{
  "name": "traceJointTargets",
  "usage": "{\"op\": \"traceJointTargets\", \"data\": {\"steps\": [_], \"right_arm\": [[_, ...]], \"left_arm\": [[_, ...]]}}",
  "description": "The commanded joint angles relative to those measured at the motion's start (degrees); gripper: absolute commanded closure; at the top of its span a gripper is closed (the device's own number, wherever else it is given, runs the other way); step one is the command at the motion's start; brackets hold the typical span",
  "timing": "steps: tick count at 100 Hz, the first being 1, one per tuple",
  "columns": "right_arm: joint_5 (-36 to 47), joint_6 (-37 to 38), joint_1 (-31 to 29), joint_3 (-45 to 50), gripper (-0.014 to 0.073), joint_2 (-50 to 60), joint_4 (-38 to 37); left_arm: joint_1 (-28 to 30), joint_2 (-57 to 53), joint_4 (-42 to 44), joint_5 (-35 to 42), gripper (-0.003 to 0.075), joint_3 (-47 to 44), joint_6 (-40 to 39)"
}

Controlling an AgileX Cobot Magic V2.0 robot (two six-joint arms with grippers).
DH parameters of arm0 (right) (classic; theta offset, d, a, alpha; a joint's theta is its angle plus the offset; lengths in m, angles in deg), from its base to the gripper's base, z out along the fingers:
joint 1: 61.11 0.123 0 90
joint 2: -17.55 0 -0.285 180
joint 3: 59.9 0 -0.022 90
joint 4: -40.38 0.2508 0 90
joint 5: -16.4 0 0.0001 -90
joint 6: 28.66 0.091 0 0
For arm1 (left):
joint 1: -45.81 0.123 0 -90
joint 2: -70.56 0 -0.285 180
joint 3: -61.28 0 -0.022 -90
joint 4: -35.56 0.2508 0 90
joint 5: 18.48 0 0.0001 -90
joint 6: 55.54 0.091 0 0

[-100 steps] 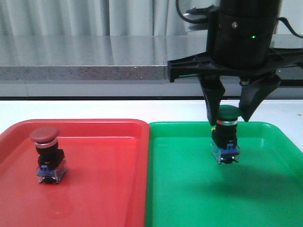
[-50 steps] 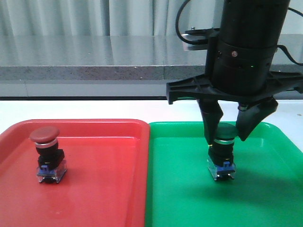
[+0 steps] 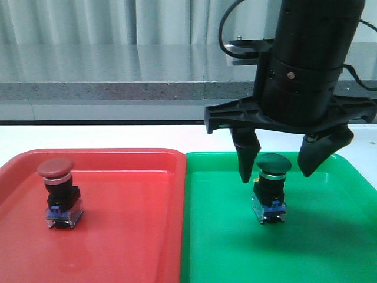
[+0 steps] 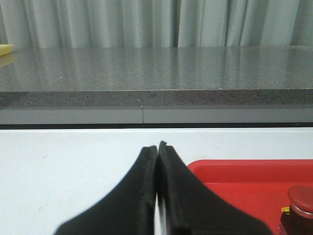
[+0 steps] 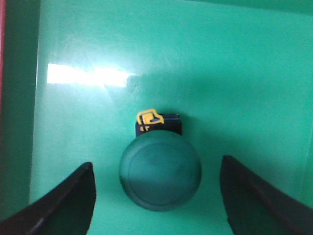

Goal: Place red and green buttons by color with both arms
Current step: 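Open the right gripper and lift it away from the button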

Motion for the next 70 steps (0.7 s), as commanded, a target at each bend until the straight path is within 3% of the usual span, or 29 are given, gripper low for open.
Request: {"op": "traceJointTargets", "data": {"steps": [1, 40, 62, 70], "right_arm": [[1.6, 0.1, 0.0, -1.2, 0.0027, 3.8, -0.5], [2.3, -0.3, -2.5, -1.2, 0.0027, 12.9, -0.8], [4.0, -5.6, -10.5, -0.4, 0.0033, 22.2, -0.8], [5.6, -9.5, -14.6, 1.6, 0.0088, 26.2, -0.7]], "left_arm": [[0.1, -1.8, -0.5, 4.2, 0.0741, -0.7, -0.7], [0.1, -1.8, -0.5, 4.2, 0.0741, -0.7, -0.7], [0.1, -1.8, -0.5, 4.2, 0.0741, -0.7, -0.7], [0.1, -1.8, -0.5, 4.2, 0.0741, -0.7, -0.7]]}}
